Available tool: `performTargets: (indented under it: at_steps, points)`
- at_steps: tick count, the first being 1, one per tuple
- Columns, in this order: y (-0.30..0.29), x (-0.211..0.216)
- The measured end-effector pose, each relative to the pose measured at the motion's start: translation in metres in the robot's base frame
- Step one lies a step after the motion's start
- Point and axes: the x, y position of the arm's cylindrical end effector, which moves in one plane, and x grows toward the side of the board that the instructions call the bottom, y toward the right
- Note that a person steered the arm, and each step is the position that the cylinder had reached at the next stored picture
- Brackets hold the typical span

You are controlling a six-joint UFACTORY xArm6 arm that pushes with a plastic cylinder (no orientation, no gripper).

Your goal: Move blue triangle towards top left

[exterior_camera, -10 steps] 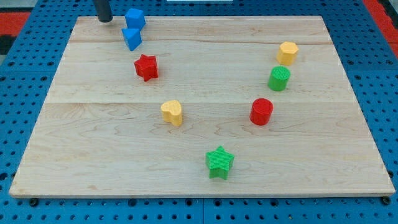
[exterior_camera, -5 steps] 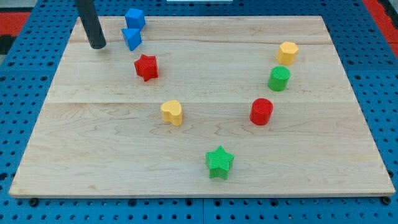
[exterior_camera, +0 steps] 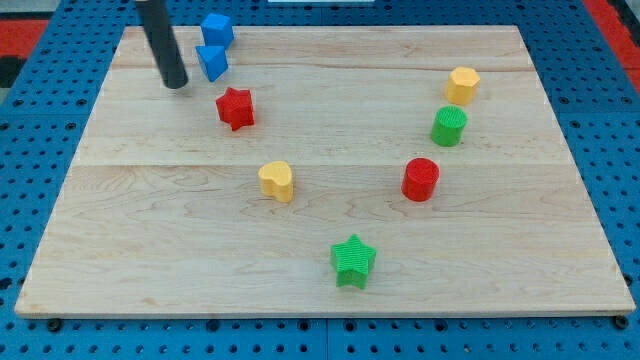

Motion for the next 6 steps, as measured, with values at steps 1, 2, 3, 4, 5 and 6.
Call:
performTargets:
  at_steps: [1,2,3,4,5,6]
  points:
    - [0.051,0.006]
    - [0.069,-0.007]
    - [0.040,-0.020]
    - [0.005,-0.042]
    - [-0.013,-0.060]
    - [0.014,-0.060]
